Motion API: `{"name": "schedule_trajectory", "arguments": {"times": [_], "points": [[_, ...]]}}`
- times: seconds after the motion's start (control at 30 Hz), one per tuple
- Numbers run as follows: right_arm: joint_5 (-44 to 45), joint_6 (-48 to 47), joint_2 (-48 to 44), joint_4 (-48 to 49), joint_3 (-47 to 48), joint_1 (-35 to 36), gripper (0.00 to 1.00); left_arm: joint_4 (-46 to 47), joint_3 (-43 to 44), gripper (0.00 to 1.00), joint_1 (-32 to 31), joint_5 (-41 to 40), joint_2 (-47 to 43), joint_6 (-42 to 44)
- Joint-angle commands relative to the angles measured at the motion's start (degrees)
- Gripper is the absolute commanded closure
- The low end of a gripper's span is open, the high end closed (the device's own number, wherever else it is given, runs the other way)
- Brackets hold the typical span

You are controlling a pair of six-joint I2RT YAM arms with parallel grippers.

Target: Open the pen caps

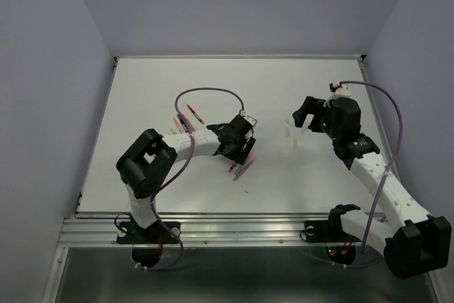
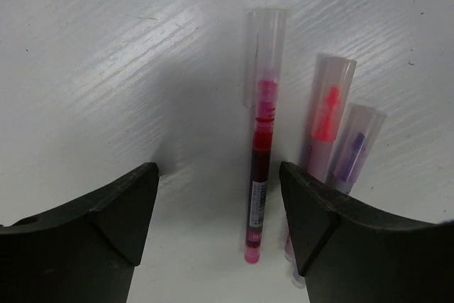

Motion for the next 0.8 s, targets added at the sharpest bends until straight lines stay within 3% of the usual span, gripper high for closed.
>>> {"name": "schedule_trajectory", "arguments": {"times": [0.0,0.13,0.23,0.27,0.33,0.47,0.77], "points": [[-0.2,-1.1,-0.5,2.6,-0.1,-0.3,0.0,-1.2,2.0,0.21,-0.6,-1.0,1.5,0.2],[0.3,-1.1,-0.7,2.5,-0.2,-0.3,0.0,-1.8,2.7,0.32,-0.9,-1.0,2.9,0.3],[0.6,-1.1,-0.8,2.6,-0.2,-0.3,0.0,-2.8,2.7,0.47,-1.8,-1.0,3.6,0.3],[0.7,-1.1,-0.8,2.6,-0.2,-0.3,0.0,-3.2,2.4,0.58,-2.0,-1.1,3.9,0.6],[0.7,-1.1,-0.7,2.6,-0.2,-0.3,0.0,-3.4,1.4,0.69,-3.0,-1.5,4.2,0.6],[0.3,-1.0,-0.9,2.5,-0.1,-0.3,0.0,-2.0,0.1,1.0,-3.2,-1.1,3.9,0.5],[-8.7,0.0,-1.0,5.2,0.6,-0.3,0.0,1.3,5.1,1.0,-2.7,-8.8,-3.7,0.6]]}}
